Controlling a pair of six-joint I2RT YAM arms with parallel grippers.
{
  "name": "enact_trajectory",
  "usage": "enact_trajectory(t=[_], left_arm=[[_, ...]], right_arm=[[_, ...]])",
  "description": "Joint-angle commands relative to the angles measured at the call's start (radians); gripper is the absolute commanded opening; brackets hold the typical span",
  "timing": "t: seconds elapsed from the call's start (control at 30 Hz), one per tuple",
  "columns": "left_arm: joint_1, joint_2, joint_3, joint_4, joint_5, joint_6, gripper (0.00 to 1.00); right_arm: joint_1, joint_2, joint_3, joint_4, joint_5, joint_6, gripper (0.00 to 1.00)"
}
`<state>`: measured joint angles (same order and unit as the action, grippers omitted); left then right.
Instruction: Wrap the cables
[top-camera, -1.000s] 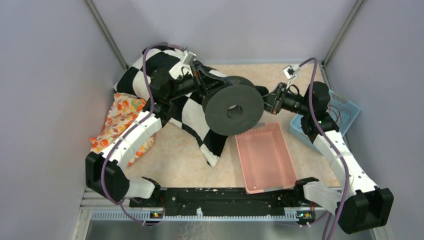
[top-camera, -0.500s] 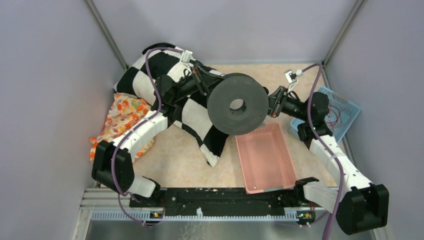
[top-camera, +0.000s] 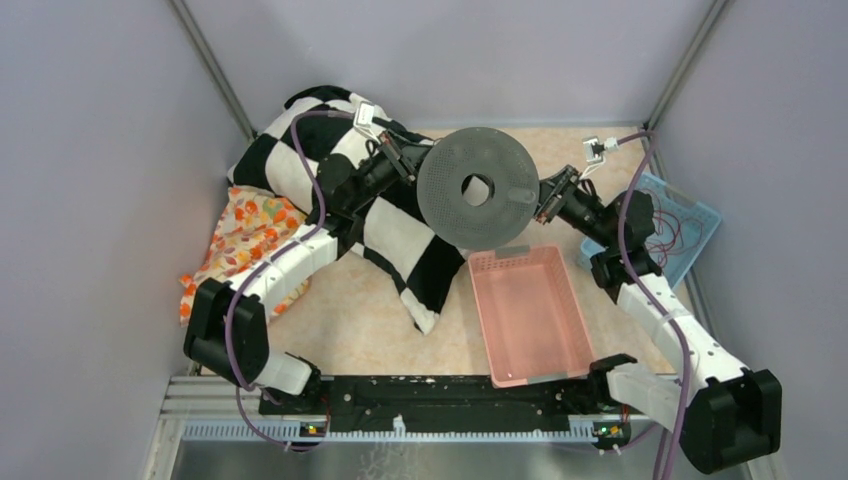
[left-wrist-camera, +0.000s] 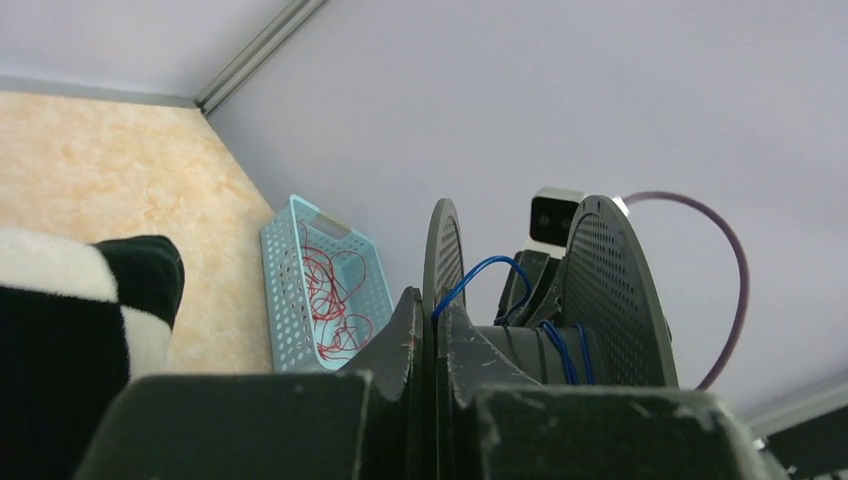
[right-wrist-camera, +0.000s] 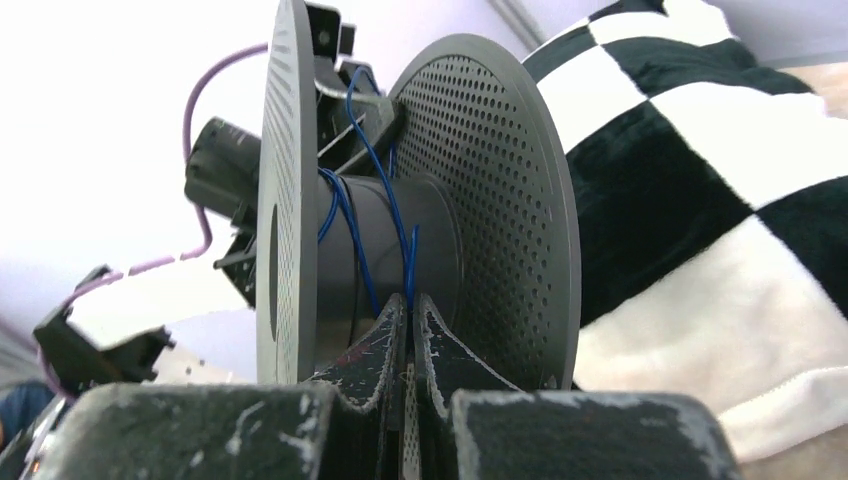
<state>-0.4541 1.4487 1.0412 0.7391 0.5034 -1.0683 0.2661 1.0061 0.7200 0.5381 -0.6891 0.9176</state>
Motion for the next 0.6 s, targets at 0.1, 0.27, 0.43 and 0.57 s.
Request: enact_trajectory(t=[0.1,0.27,0.43,0.57], left_arm=[[0.031,-0.024,0.034,-0.169,-0.413,-0.107,0.00],[0.042,-0.030,0.065,-0.319,-0.438,-0.197,0.00],[0.044,-0.035,0.130,-0.479,-0.465,-0.252,0.00],[0.045,-0.031,0.154,-0.547,-0.484,-0.302,0.00]], right_arm=[[0.129,-0.063,-0.052,0.152,0.114,-0.073,0.00],[0.150,-0.043,-0.086,0.234,0.086,-0.151,0.00],[0.207,-0.071,-0.059,0.129,0.112,-0.298,0.00],[0.227,-0.053,-0.015,0.057,0.101,-0.337,0.00]])
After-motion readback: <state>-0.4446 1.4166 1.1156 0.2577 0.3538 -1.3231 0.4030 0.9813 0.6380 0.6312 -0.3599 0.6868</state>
